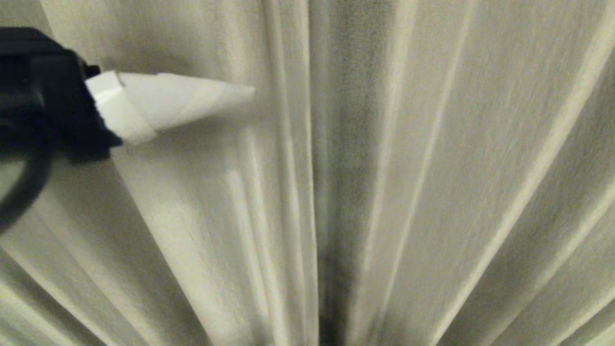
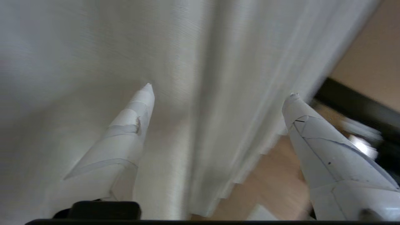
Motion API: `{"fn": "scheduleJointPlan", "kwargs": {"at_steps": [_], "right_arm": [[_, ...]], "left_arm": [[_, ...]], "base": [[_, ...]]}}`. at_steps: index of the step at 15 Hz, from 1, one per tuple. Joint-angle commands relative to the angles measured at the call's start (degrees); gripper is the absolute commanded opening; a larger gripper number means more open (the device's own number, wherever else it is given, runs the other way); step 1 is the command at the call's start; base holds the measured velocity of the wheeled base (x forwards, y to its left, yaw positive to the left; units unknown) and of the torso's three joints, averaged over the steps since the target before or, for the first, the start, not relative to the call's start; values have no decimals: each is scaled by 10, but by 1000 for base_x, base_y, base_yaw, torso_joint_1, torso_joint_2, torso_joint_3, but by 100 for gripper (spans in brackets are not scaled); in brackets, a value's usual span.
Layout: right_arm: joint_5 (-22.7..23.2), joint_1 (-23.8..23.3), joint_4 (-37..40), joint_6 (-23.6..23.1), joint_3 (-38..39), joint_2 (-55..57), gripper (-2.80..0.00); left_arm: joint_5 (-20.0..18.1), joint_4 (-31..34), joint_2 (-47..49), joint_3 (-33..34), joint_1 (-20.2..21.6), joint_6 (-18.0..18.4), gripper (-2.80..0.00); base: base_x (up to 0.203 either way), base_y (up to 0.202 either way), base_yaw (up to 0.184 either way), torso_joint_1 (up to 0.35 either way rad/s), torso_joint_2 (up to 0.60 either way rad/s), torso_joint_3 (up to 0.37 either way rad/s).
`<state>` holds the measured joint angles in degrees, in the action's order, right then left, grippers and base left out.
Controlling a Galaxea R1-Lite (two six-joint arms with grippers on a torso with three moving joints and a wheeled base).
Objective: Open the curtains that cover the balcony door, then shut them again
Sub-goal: Pull the outer curtains open on both sides
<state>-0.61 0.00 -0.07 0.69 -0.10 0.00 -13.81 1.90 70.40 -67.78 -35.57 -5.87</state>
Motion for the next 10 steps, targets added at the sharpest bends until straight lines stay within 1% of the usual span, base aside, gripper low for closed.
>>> {"fn": "scheduleJointPlan", "kwargs": {"at_steps": [1,4,6,9,10], "right_arm": [[0,0,0,0,0,1,-280],[0,0,0,0,0,1,-280],[0,0,0,0,0,1,-280],[0,0,0,0,0,1,-280],[0,0,0,0,0,1,-280]], "left_arm": [[35,0,55,-32,-1,17,0],[61,0,99,-74,0,39,0],[92,0,127,-106,-1,49,0],[104,0,164,-158,0,67,0],[120,0,176,-175,0,70,0]], "base": [[0,0,0,0,0,0],[0,0,0,0,0,0],[0,0,0,0,0,0],[0,0,0,0,0,0],[0,0,0,0,0,0]]}}
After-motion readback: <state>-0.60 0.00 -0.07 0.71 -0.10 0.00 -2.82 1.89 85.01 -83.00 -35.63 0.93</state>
